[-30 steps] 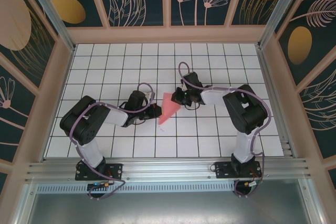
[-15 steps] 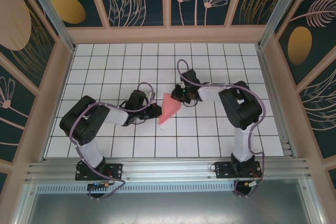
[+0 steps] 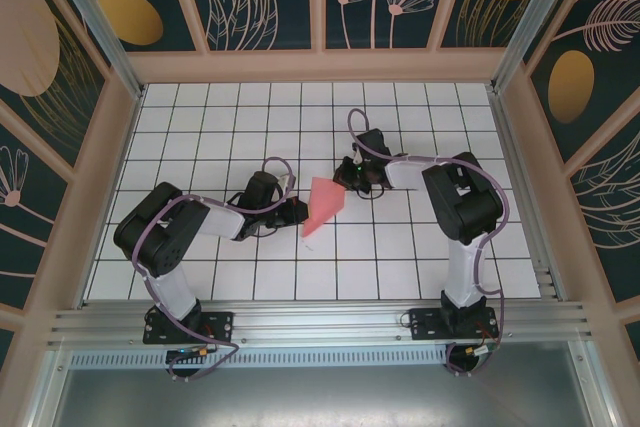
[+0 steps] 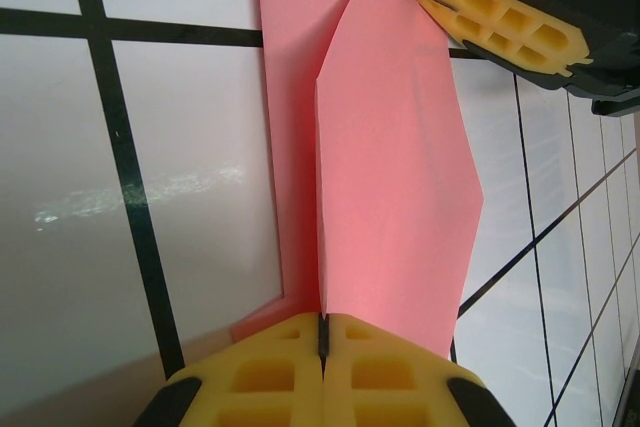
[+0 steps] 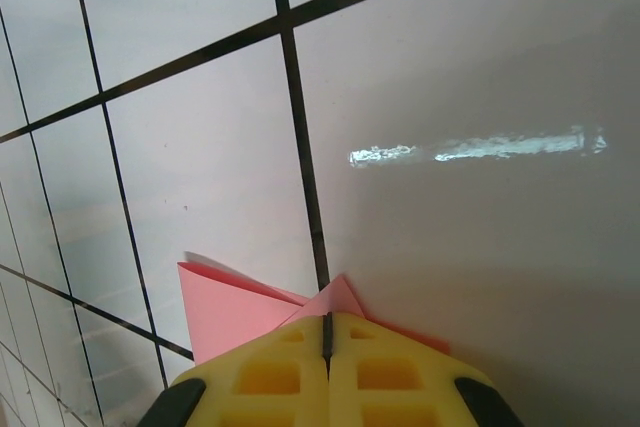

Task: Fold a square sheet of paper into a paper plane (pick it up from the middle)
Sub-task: Fourth fold the wing at the center of the table.

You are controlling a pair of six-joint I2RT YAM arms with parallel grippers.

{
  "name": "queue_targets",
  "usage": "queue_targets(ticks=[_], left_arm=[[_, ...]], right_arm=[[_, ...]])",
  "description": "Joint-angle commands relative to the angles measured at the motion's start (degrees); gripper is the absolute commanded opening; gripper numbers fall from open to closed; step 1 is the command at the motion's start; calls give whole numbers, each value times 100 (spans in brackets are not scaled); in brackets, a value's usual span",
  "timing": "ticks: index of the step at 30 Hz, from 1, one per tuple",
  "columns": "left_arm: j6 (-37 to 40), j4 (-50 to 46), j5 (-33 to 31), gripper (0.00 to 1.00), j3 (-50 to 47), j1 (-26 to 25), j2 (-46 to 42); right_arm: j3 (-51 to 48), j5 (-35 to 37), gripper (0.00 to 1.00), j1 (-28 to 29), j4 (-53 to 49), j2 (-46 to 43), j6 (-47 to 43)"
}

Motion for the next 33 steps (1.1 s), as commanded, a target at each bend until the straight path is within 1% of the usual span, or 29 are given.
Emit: queue_targets(ticks=[1, 4, 7, 9, 14, 16, 19, 23, 33], left_arm=[[20, -877, -456, 7, -157, -164, 540], [11, -874, -482, 8, -150, -189, 548], [1, -873, -490, 8, -144, -215, 560], [14, -888, -499, 8, -139, -211, 568], [16, -899, -534, 8, -141, -213, 574], [16, -882, -518, 8, -130, -215, 565], [30, -890, -499, 8, -113, -213, 552], [34, -897, -473, 8, -115, -216, 534], [112, -970, -483, 9, -132, -210, 475]], right_arm=[[72, 105, 5, -24, -314, 247, -38], [126, 151, 5, -15, -414, 41, -120], [293, 386, 6, -19, -689, -316, -281], [318, 387, 7, -15, -698, -613, -380], [110, -56, 8, 152, -483, -1046, -338], [45, -173, 8, 300, -444, -1002, -233], [-77, -84, 7, 605, -331, -854, -55], [-226, -79, 6, 866, -67, -597, 184], [-457, 44, 6, 942, 74, -308, 218]])
